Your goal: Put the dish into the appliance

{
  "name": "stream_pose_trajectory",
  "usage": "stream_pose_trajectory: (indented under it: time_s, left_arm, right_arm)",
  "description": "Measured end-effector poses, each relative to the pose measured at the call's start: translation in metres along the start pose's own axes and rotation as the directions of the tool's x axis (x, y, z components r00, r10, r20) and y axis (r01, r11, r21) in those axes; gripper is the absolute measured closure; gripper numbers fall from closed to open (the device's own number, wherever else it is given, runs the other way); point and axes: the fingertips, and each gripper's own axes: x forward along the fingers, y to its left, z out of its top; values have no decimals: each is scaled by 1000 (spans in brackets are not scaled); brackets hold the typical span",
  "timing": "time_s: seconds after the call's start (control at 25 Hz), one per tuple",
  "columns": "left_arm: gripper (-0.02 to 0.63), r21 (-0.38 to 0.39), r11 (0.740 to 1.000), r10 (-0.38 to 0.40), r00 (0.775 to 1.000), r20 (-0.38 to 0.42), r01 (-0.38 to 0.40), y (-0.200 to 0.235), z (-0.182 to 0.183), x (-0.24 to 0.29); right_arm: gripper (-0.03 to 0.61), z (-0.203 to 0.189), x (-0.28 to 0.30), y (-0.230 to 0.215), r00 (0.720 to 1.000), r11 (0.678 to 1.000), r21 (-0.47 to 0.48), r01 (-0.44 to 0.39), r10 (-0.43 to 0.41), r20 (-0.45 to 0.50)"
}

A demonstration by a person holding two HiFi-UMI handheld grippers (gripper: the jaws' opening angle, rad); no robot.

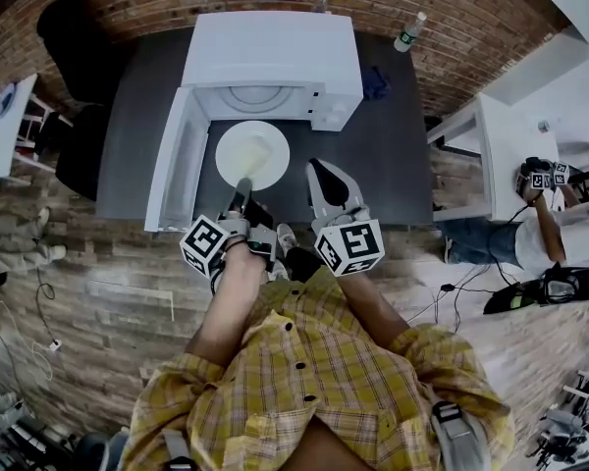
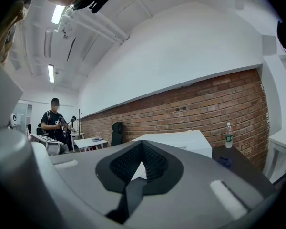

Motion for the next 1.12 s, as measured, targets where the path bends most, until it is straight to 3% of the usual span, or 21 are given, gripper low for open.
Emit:
stream_pose_trajectory:
  time_s: [0.84,1.12]
  left_arm:
    - [603,-12,1000,-18,999,45,18,56,31,118]
    - [604,4,1000,30,995,92,-31,83,47,144]
  right_arm:
    - [578,-4,65,-48,999,999,1,-55,55,-1]
    - [578,-9,76,-52,997,997,-9,-74,74,-14]
